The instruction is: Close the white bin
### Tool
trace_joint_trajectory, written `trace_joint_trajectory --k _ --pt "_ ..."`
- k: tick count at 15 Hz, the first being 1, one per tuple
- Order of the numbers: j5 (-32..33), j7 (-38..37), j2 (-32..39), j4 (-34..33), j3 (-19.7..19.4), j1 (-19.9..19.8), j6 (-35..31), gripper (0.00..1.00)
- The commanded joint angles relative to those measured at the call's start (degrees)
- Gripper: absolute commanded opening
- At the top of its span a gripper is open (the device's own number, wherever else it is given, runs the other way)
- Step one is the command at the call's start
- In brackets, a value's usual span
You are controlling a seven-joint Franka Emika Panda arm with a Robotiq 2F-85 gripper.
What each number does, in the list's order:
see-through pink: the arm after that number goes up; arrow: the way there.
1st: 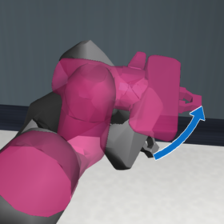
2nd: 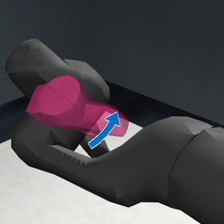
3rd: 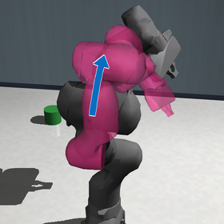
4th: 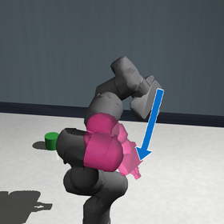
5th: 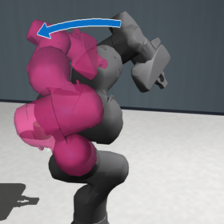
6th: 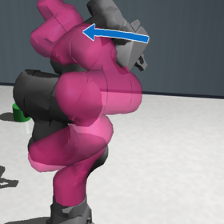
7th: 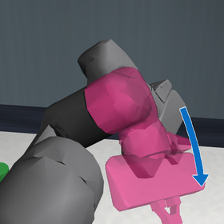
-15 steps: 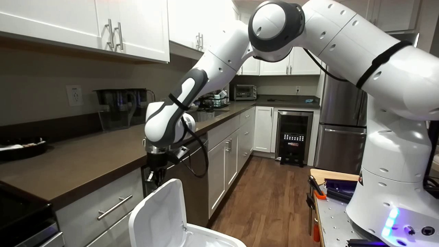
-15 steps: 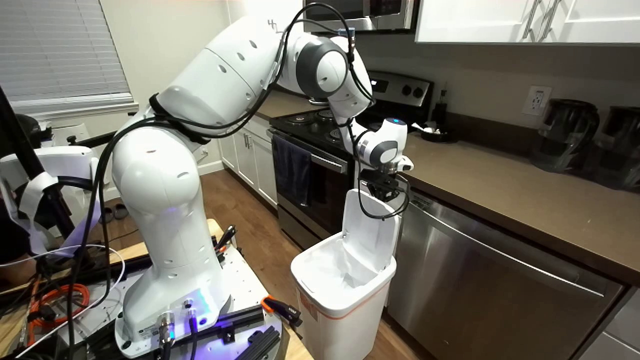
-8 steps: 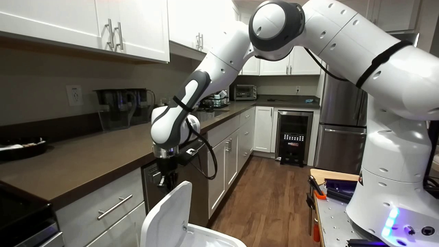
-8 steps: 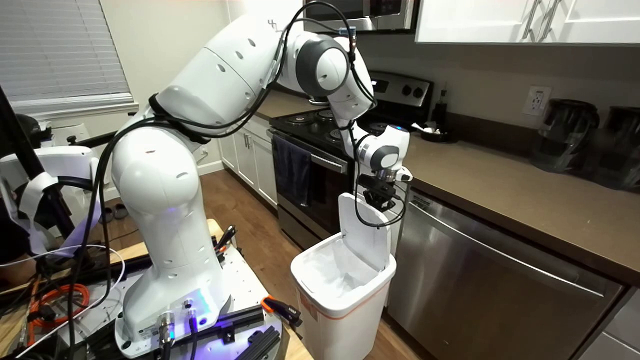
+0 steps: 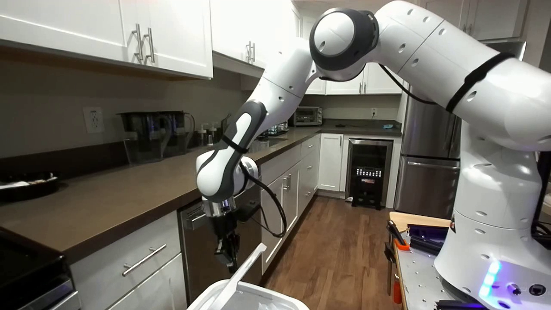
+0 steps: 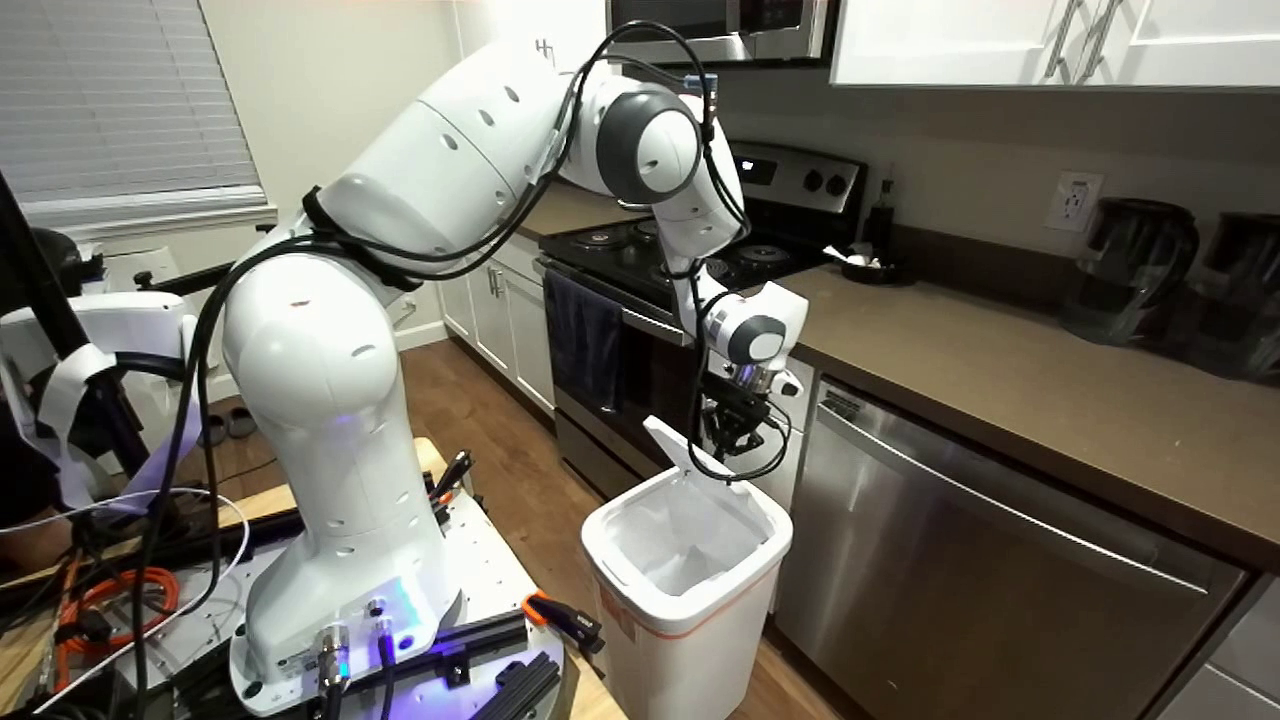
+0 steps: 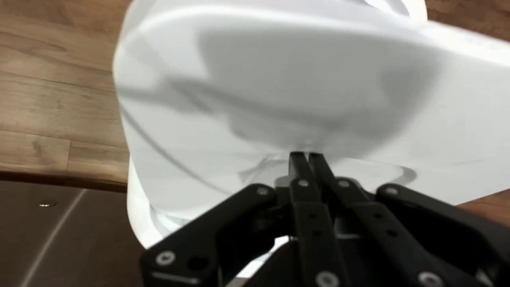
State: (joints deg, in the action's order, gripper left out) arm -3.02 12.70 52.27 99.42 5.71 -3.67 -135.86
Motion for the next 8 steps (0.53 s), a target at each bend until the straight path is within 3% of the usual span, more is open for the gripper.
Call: trace_joint_trajectory --k 1,8 --pt "-3.3 2.2 1.9 2.7 2.9 -2.7 -4.5 0.08" --pt "-2.9 2.2 6.8 8.7 4.7 -4.2 -18.5 0.08"
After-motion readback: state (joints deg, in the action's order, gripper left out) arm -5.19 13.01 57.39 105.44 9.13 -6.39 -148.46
